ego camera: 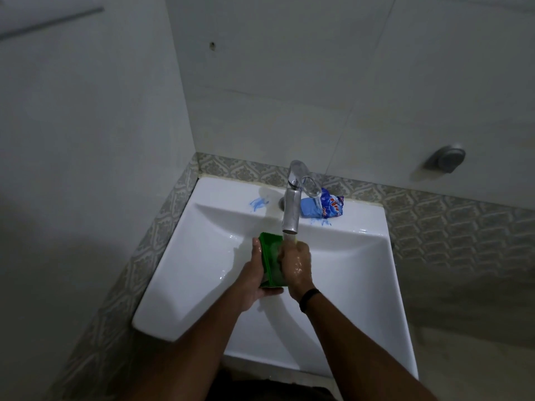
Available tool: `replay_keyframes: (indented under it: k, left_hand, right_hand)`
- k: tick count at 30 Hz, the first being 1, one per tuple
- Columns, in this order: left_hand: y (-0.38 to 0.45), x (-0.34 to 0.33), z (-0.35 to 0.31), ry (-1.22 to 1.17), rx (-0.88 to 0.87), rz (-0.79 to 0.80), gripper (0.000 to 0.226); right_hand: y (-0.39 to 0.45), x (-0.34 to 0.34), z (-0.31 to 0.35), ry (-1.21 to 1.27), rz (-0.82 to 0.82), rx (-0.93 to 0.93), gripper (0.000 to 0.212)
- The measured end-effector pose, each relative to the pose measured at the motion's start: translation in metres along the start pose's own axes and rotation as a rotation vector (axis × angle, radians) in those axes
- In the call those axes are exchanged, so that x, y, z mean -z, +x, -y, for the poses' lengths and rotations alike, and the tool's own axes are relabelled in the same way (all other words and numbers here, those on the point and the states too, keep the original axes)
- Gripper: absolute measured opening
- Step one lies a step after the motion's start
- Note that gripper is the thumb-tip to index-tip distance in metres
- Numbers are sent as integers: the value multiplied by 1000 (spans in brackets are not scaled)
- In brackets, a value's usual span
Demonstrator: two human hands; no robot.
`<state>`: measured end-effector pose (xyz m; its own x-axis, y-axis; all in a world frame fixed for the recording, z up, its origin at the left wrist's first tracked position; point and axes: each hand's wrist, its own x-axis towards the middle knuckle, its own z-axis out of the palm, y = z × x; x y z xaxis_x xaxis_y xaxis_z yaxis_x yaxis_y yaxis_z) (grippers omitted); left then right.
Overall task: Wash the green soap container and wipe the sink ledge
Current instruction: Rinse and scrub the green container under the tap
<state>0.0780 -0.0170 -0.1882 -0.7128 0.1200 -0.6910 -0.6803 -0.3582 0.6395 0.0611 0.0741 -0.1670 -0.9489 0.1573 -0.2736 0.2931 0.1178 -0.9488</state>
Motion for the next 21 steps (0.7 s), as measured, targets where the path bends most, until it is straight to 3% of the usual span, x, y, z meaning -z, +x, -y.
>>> replay_keyframes:
  k: [4, 6, 11, 13, 17, 21]
  left_hand:
    - [-1, -4, 1, 35, -18, -18, 78]
    - [-2, -7, 1, 52, -25, -17, 79]
    - [-4, -19, -2, 67, -16, -30, 70]
    - [-5, -21, -4, 78, -35, -70, 66]
    - [-6, -23, -8, 156, -118, -274, 56]
    - [-11, -25, -10, 137, -120, -168, 44]
  right_hand:
    - [-2, 22, -7, 42, -227, 82, 36]
    - [-4, 35, -14, 41, -259, 103, 30]
    - [-9, 52, -24, 116, 114, -252, 34]
    - [-10, 53, -25, 162, 159, -295, 31]
    - [-12, 48, -25, 205, -15, -231, 19]
    - [-11, 45, -26, 155, -265, -182, 25]
